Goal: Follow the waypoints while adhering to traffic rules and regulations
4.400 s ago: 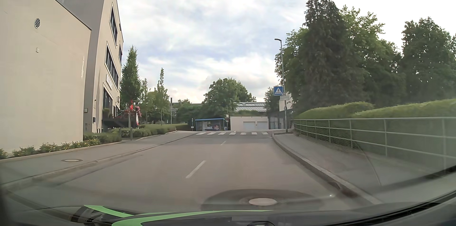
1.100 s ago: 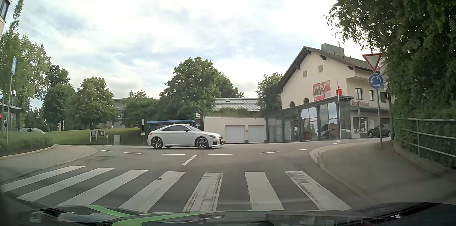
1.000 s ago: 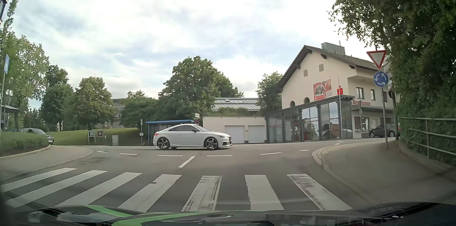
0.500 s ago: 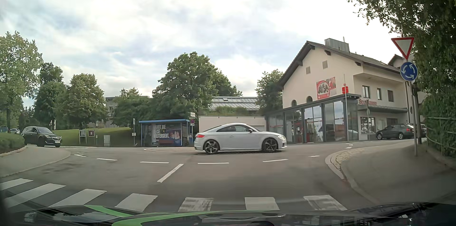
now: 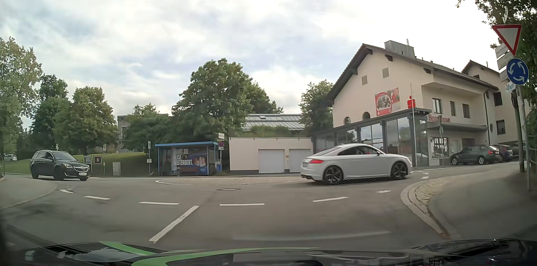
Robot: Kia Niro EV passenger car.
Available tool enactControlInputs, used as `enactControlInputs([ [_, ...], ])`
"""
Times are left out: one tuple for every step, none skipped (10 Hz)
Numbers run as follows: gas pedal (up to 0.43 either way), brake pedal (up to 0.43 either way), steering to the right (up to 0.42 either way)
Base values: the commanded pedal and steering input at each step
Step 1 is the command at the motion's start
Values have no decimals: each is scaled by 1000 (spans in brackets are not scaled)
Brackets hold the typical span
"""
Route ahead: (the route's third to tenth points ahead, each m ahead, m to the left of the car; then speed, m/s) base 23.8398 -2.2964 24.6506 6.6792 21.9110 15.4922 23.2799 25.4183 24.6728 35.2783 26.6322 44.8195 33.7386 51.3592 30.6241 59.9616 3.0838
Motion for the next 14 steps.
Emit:
enactControlInputs([
  [0, 73, 36],
  [0, 116, 44],
  [0, 140, 46],
  [0, 152, 46],
  [0, 177, 46],
  [0, 189, 46],
  [0, 195, 46],
  [0, 201, 46],
  [0, 189, 46],
  [0, 177, 46],
  [0, 61, 46],
  [0, 0, 46],
  [0, 0, 46],
  [0, 0, 46],
])
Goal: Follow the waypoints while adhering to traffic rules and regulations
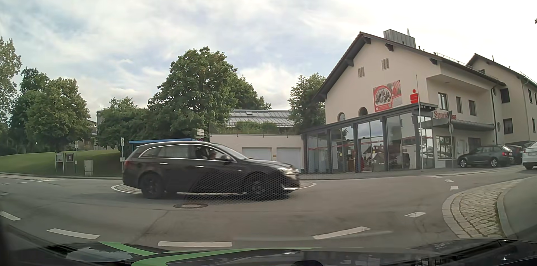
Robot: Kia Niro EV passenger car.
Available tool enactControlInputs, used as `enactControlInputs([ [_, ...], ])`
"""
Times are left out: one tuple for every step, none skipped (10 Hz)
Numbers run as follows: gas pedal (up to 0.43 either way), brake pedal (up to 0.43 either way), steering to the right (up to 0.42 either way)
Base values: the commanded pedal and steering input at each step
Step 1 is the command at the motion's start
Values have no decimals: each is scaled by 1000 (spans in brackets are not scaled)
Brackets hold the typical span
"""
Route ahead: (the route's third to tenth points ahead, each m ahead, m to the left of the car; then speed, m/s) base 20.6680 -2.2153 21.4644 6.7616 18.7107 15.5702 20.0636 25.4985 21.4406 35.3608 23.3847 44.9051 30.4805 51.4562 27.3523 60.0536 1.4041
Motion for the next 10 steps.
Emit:
enactControlInputs([
  [98, 0, 46],
  [228, 0, 47],
  [358, 0, 48],
  [358, 0, 48],
  [358, 0, 51],
  [358, 0, 56],
  [350, 0, 64],
  [350, 0, 72],
  [350, 0, 81],
  [350, 0, 92],
])
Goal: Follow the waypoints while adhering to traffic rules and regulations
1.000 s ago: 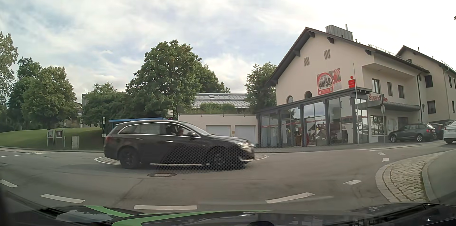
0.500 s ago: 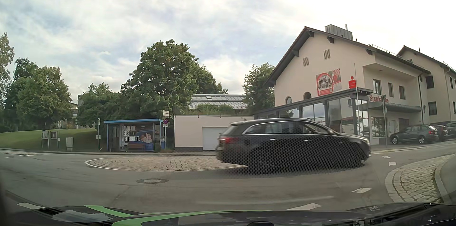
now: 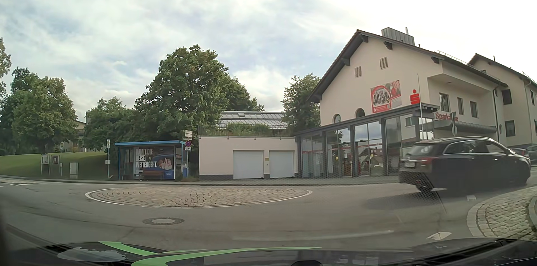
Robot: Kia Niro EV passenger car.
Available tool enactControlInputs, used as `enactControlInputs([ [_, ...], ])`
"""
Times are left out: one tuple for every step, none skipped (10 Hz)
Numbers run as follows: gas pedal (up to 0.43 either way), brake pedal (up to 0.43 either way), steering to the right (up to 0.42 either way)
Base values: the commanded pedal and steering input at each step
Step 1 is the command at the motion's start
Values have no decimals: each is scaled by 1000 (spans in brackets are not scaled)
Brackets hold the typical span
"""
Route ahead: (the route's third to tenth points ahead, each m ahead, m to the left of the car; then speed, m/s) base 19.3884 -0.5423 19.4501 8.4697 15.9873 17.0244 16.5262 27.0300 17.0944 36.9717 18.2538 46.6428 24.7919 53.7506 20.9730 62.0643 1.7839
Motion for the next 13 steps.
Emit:
enactControlInputs([
  [350, 0, 108],
  [350, 0, 123],
  [350, 0, 143],
  [350, 0, 157],
  [350, 0, 174],
  [350, 0, 189],
  [350, 0, 203],
  [350, 0, 215],
  [350, 0, 231],
  [350, 0, 241],
  [350, 0, 251],
  [331, 0, 259],
  [311, 0, 266],
])
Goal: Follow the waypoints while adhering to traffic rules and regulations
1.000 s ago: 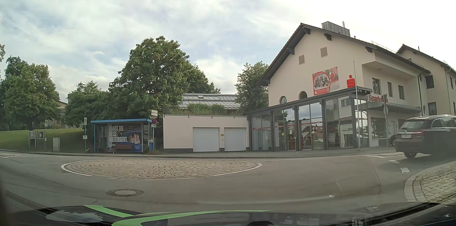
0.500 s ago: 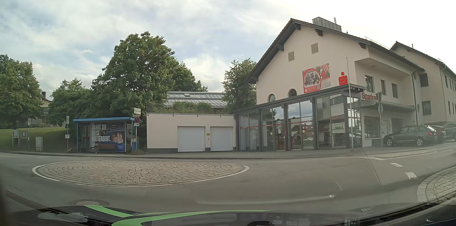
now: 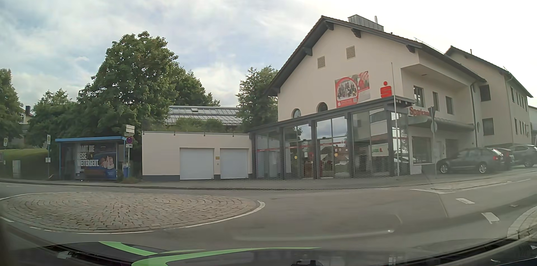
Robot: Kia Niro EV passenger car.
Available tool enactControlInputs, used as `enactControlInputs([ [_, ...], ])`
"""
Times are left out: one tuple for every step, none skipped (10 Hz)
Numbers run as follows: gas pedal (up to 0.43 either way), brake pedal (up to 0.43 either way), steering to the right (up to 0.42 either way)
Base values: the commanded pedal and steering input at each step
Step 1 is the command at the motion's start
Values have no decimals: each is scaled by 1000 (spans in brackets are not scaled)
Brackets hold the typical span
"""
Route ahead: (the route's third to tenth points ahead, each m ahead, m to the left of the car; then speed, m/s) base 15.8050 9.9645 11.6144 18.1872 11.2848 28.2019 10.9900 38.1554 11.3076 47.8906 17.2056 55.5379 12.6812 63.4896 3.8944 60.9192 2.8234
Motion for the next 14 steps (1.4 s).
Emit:
enactControlInputs([
  [287, 0, 271],
  [287, 0, 272],
  [287, 0, 273],
  [280, 0, 272],
  [280, 0, 272],
  [228, 0, 269],
  [228, 0, 261],
  [228, 0, 250],
  [228, 0, 228],
  [228, 0, 198],
  [209, 0, 154],
  [209, 0, 117],
  [197, 0, 61],
  [157, 0, 10],
])
